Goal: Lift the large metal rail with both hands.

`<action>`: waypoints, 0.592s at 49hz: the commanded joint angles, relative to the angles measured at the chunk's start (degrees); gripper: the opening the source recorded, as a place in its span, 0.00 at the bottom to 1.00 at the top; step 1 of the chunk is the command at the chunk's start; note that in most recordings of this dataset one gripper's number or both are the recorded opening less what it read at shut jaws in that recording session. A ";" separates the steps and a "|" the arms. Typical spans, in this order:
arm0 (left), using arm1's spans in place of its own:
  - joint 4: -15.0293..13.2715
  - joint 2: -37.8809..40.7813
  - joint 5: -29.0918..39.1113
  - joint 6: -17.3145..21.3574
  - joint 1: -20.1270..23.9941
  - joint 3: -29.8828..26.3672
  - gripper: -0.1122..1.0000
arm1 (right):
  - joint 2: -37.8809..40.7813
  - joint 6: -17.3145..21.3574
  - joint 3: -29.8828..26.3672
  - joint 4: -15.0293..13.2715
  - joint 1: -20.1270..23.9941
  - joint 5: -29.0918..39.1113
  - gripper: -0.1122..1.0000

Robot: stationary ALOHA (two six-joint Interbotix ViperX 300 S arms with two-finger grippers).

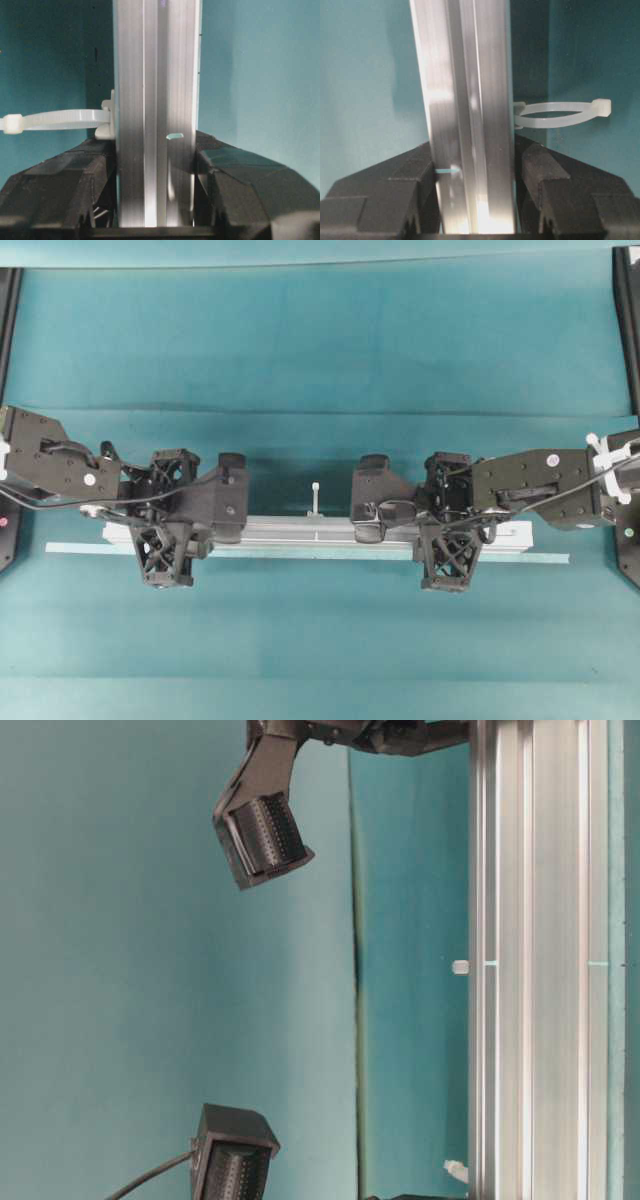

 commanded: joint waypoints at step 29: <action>0.09 -1.23 -0.97 -0.79 1.32 1.58 0.43 | 0.44 0.70 0.18 -0.09 -0.44 -1.05 0.83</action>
